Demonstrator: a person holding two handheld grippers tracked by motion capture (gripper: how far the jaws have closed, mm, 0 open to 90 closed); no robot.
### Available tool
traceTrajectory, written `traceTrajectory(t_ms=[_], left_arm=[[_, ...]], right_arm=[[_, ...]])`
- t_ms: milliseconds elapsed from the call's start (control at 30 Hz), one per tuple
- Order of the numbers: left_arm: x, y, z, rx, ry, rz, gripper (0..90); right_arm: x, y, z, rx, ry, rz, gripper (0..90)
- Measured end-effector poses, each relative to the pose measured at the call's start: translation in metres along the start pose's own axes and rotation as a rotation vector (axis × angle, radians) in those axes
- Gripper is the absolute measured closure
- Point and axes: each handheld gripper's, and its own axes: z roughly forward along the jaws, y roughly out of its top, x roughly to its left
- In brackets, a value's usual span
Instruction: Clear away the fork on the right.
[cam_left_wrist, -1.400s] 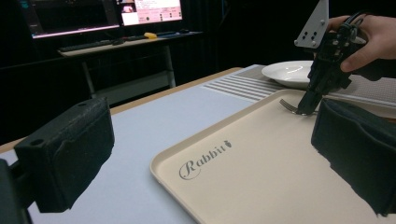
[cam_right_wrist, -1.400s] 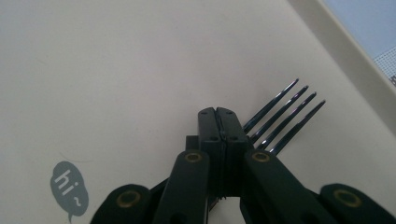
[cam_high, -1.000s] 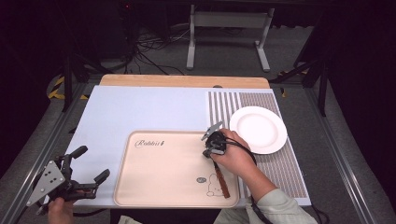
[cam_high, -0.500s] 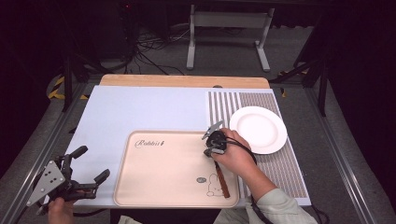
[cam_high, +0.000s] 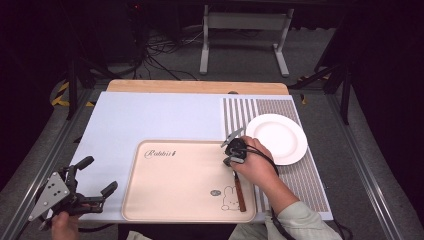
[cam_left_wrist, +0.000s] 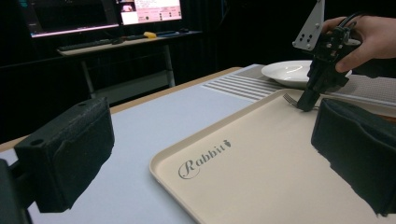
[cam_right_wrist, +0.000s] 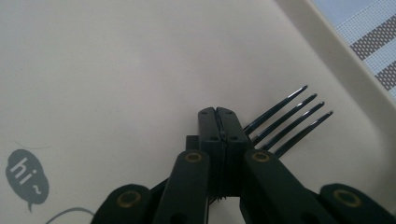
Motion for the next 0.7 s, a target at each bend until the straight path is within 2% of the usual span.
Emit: traceTrajectory(t_ms=[333, 700], left_arm=[[0.000, 0.000, 0.000, 0.001, 0.000, 0.001, 0.2], [0.000, 0.000, 0.000, -0.001, 0.000, 0.002, 0.2]], right_arm=[[-0.007, -0.006, -0.004, 0.016, -0.020, 0.028, 90.0], [-0.012, -0.012, -0.008, 0.025, -0.036, 0.085, 90.0]])
